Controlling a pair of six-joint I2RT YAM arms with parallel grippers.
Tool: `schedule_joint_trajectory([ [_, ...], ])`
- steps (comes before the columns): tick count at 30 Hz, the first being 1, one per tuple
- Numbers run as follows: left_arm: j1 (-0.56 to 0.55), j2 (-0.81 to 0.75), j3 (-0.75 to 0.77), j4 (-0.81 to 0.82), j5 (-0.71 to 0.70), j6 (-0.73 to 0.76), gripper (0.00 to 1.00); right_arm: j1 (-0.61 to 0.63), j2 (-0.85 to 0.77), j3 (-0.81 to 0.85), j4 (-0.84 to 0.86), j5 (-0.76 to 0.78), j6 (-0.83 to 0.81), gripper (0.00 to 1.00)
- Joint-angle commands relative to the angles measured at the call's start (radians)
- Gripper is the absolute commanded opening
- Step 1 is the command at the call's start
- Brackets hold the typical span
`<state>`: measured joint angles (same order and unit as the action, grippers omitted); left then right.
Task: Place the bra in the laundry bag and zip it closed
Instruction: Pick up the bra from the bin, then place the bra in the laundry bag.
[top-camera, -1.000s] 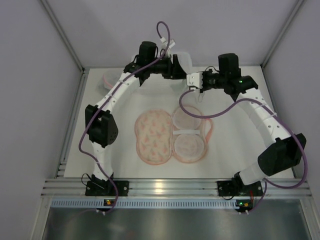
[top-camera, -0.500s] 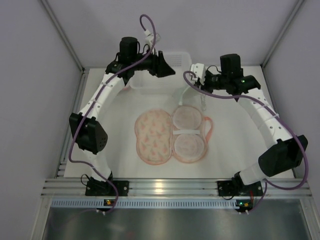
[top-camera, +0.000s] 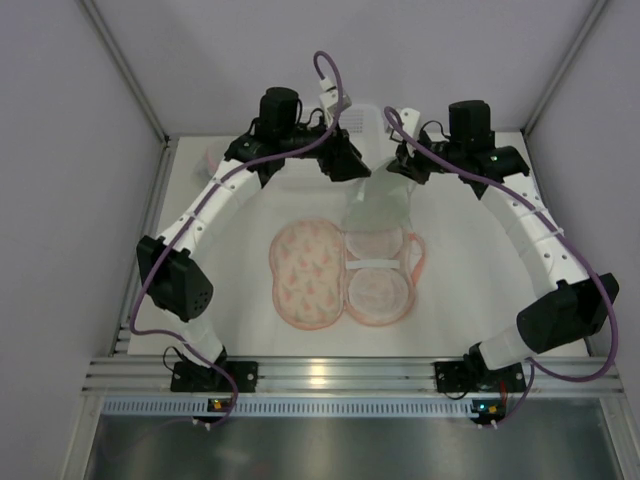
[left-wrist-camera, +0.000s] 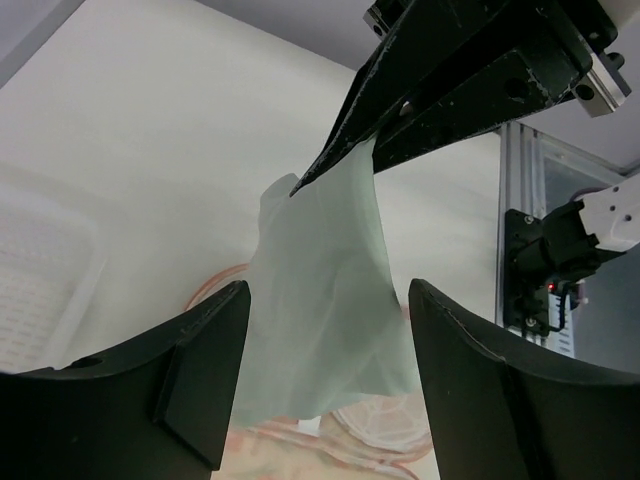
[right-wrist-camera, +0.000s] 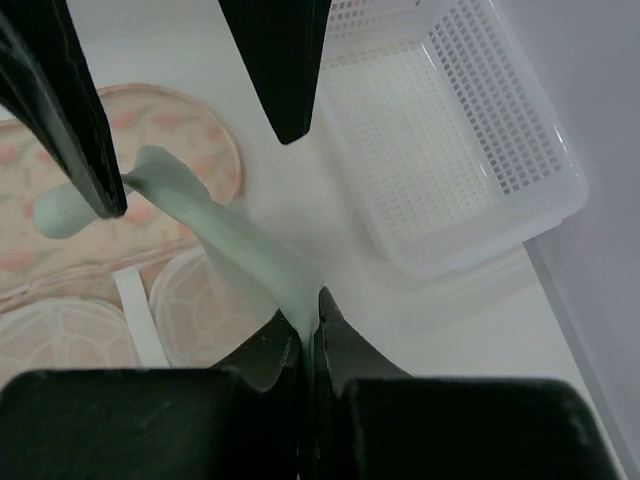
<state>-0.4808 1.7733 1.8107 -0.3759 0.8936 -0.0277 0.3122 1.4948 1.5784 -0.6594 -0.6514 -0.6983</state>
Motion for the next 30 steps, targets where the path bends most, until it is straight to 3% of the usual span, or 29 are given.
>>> schedule_joint_trajectory([
  [1,-0.050,-0.037,-0.008,0.011,-0.085,0.103,0.71,-0.002,-0.008,0.061,-0.011,0.004,0.033,0.00],
  [8,-0.071,0.075,0.090,0.011,-0.208,0.097,0.65,-0.002,0.027,0.107,-0.014,0.035,0.014,0.00],
  [11,-0.073,0.113,0.114,0.011,-0.231,0.106,0.48,-0.004,0.050,0.118,-0.008,0.056,-0.006,0.00],
  [12,-0.071,0.135,0.136,0.011,-0.257,0.107,0.34,-0.005,0.054,0.115,0.018,0.065,-0.010,0.00],
  [15,-0.071,0.179,0.177,0.020,-0.314,0.110,0.13,-0.007,0.074,0.118,0.070,0.093,-0.026,0.00],
  [18,-0.065,0.212,0.203,0.055,-0.390,0.109,0.03,-0.018,0.113,0.164,0.092,0.105,-0.024,0.00],
  [23,-0.045,0.219,0.222,0.084,-0.366,0.074,0.00,-0.042,0.125,0.216,0.070,0.092,-0.030,0.00],
  [30,-0.044,0.152,0.104,0.084,-0.303,0.078,0.00,-0.033,0.038,0.062,0.049,0.041,-0.058,0.00],
])
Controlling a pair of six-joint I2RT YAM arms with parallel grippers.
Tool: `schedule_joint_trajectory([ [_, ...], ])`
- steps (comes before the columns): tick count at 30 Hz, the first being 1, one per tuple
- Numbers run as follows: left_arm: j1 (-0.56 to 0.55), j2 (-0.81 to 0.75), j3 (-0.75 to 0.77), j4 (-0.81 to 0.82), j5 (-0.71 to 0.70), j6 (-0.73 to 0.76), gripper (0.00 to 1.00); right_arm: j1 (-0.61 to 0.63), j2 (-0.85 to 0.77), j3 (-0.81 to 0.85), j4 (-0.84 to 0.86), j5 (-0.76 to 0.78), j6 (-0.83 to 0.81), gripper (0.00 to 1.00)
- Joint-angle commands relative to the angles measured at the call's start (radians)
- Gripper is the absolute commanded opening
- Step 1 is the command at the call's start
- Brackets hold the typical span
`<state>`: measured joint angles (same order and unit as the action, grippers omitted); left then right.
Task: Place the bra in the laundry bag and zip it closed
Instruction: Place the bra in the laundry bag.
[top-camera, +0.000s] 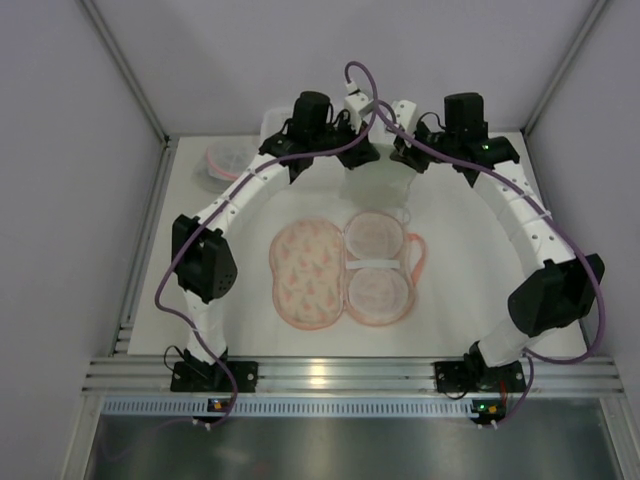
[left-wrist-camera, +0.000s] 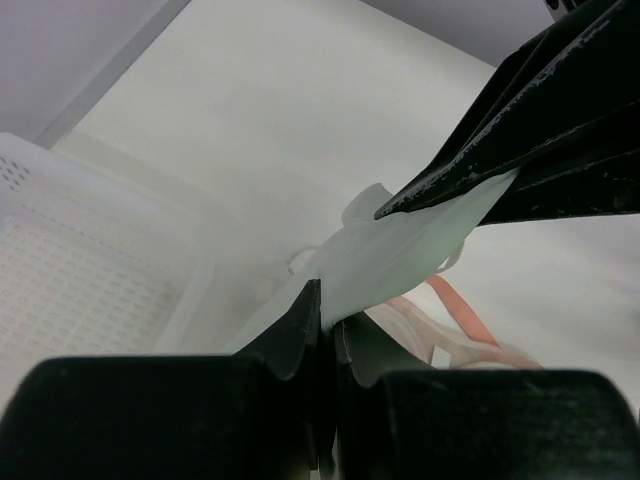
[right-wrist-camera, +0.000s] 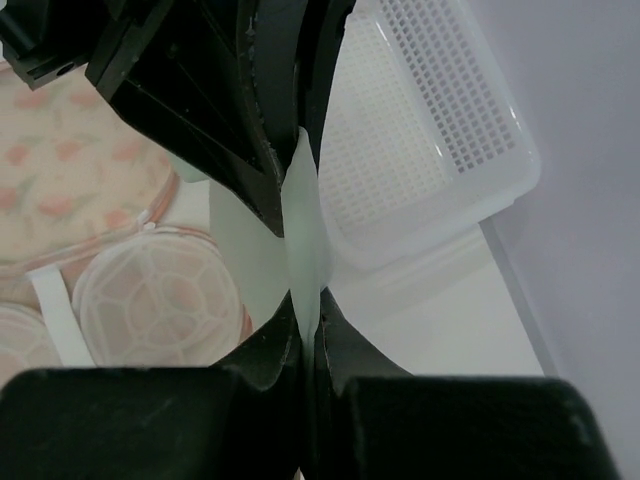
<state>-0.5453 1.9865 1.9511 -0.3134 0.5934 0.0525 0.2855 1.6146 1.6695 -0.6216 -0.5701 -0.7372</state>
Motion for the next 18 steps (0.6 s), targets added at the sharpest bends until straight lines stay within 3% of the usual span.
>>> schedule_joint_trajectory([
  [1,0.021,-0.063,-0.043,0.022,-0.001,-0.012,0.00,-0.005,-0.093,-0.039,0.011,-0.042,-0.016,0.00],
  [10,0.019,-0.046,-0.032,0.023,-0.018,-0.031,0.00,0.011,-0.079,-0.042,0.022,-0.021,-0.007,0.00],
  [18,0.022,0.012,0.071,0.040,-0.057,-0.023,0.00,0.000,-0.001,0.098,0.027,0.013,-0.025,0.00],
])
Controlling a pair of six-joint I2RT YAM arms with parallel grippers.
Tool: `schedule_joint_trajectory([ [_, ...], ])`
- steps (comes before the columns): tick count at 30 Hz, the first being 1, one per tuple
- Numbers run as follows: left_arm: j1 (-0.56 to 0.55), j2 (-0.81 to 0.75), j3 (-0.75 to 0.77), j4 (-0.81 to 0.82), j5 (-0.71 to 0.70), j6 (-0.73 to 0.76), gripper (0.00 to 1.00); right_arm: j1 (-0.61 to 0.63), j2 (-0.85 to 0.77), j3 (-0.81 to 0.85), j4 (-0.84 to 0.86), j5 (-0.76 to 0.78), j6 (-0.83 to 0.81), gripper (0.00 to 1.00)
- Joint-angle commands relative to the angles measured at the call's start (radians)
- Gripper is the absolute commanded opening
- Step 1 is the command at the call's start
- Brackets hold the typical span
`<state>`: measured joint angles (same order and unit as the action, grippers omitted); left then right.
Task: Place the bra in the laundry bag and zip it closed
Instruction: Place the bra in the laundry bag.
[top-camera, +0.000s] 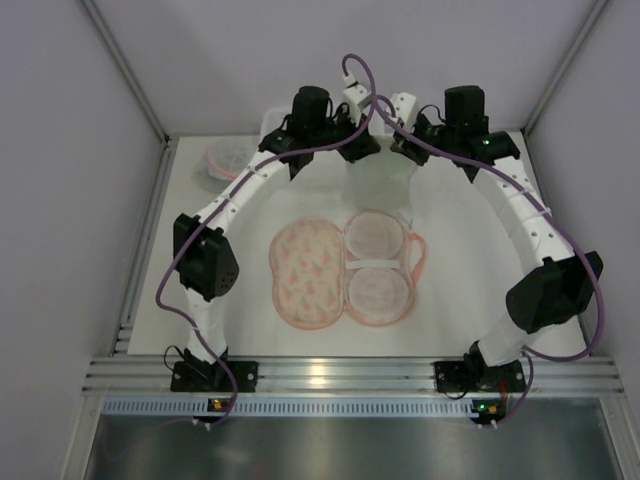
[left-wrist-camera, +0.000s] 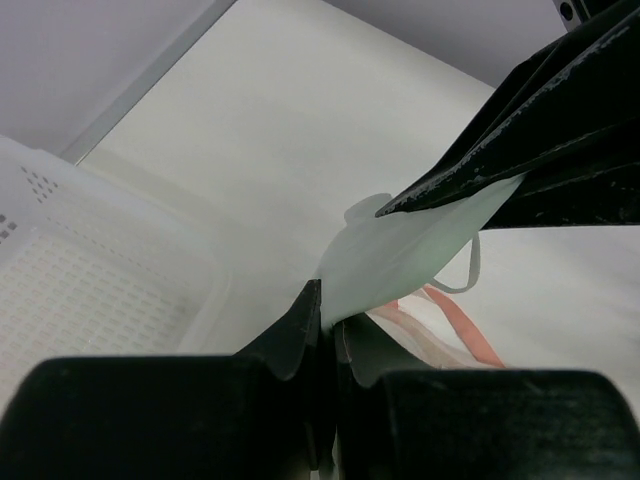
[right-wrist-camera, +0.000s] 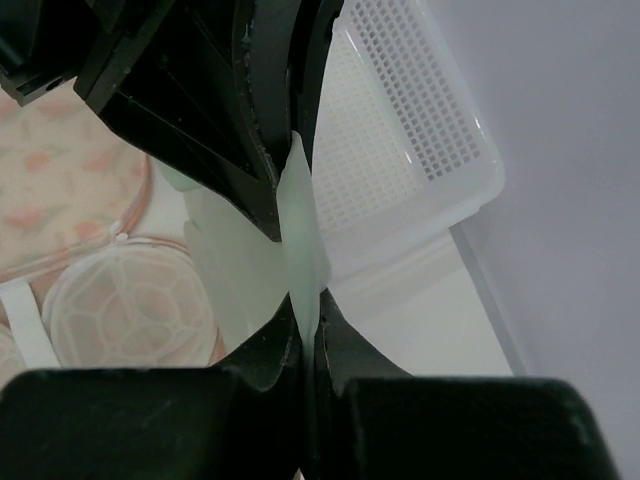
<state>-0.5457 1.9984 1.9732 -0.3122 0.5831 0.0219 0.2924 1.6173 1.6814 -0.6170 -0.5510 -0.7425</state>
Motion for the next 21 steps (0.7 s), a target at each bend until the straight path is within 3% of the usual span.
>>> schedule_joint_trajectory([
  [1,0.023,-0.004,0.024,0.038,-0.039,0.001,0.00,-0.009,-0.010,0.083,0.011,-0.012,-0.027,0.00],
  [6,0.018,-0.084,-0.150,0.039,0.052,0.013,0.00,0.007,-0.059,-0.040,-0.121,-0.075,-0.101,0.00],
  [13,-0.011,-0.161,-0.439,0.036,0.075,0.134,0.00,0.076,-0.203,-0.405,-0.121,-0.102,-0.078,0.00],
  [18,-0.036,-0.190,-0.554,0.036,0.095,0.185,0.00,0.099,-0.224,-0.469,-0.136,-0.113,-0.044,0.00],
  [21,-0.043,-0.196,-0.589,0.038,0.115,0.194,0.00,0.100,-0.226,-0.477,-0.159,-0.133,-0.035,0.06],
])
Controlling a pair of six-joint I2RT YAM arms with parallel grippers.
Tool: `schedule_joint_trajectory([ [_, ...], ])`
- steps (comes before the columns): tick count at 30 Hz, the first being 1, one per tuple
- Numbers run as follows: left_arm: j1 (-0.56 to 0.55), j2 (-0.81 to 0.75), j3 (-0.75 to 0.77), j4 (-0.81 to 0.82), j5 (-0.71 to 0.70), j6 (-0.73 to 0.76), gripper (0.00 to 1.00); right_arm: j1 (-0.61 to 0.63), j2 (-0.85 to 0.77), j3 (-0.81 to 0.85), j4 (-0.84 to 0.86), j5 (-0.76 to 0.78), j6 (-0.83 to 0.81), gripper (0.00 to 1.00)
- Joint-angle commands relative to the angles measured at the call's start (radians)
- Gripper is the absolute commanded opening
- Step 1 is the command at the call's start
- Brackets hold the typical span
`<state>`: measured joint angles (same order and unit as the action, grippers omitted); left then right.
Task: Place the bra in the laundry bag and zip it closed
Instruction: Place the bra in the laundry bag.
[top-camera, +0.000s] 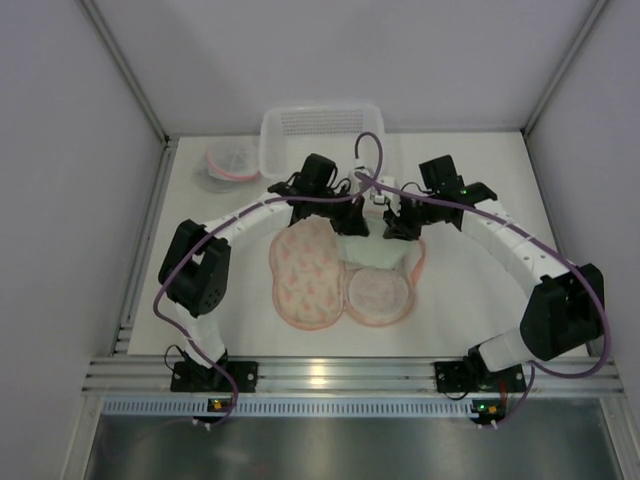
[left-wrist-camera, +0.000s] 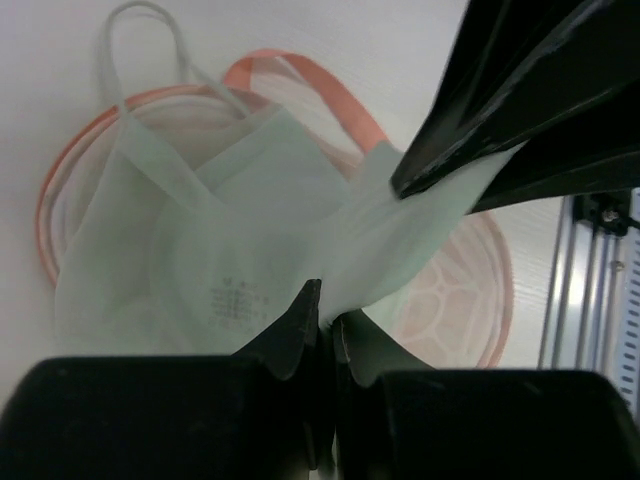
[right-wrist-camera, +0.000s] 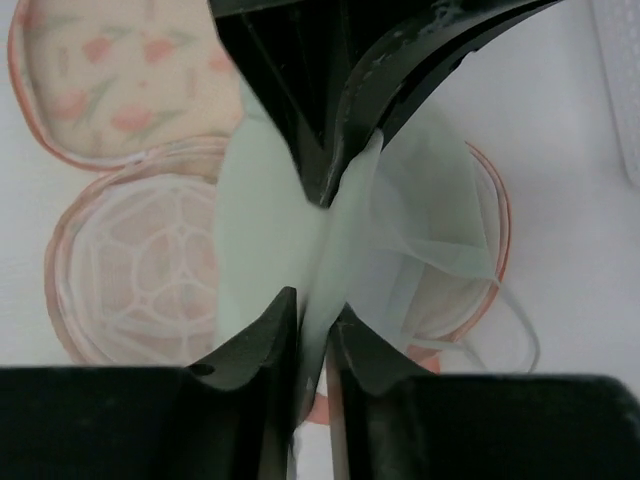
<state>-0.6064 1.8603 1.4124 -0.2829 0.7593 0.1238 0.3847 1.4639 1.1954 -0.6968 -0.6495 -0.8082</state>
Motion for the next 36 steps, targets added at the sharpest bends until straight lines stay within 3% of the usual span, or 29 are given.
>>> schedule_joint_trajectory([
  [1,0.016,-0.059,-0.045,0.008,-0.055,0.096,0.00,0.009,-0.065,0.009,-0.099,-0.045,0.024,0.21],
  [4,0.004,-0.059,-0.075,0.008,-0.068,0.114,0.00,0.028,-0.033,0.006,-0.184,-0.059,-0.022,0.61],
  [7,-0.010,-0.065,-0.105,0.007,-0.090,0.120,0.00,0.028,-0.013,0.019,-0.204,-0.049,-0.002,0.71],
  [13,-0.035,-0.084,-0.170,0.019,-0.091,0.082,0.00,-0.030,0.021,0.085,-0.168,-0.074,0.110,0.72],
  [18,-0.049,-0.228,-0.328,0.183,-0.135,0.137,0.00,-0.181,0.157,0.226,-0.171,-0.157,0.295,0.69],
  [21,-0.078,-0.295,-0.397,0.226,-0.178,0.215,0.14,-0.208,0.261,0.306,-0.152,-0.131,0.394,0.65],
  [22,-0.091,-0.327,-0.429,0.238,-0.189,0.238,0.25,-0.210,0.274,0.328,-0.141,-0.128,0.421,0.63],
  [24,-0.102,-0.361,-0.464,0.248,-0.195,0.313,0.32,-0.208,0.315,0.340,-0.126,-0.124,0.449,0.61],
  [26,-0.119,-0.414,-0.518,0.255,-0.183,0.374,0.50,-0.207,0.345,0.359,-0.121,-0.136,0.483,0.60],
  [31,-0.136,-0.495,-0.609,0.243,-0.098,0.542,0.54,-0.176,0.409,0.395,-0.124,-0.128,0.485,0.57],
  [36,-0.136,-0.501,-0.589,0.039,0.038,0.706,0.50,-0.136,0.434,0.408,-0.150,-0.113,0.437,0.56],
])
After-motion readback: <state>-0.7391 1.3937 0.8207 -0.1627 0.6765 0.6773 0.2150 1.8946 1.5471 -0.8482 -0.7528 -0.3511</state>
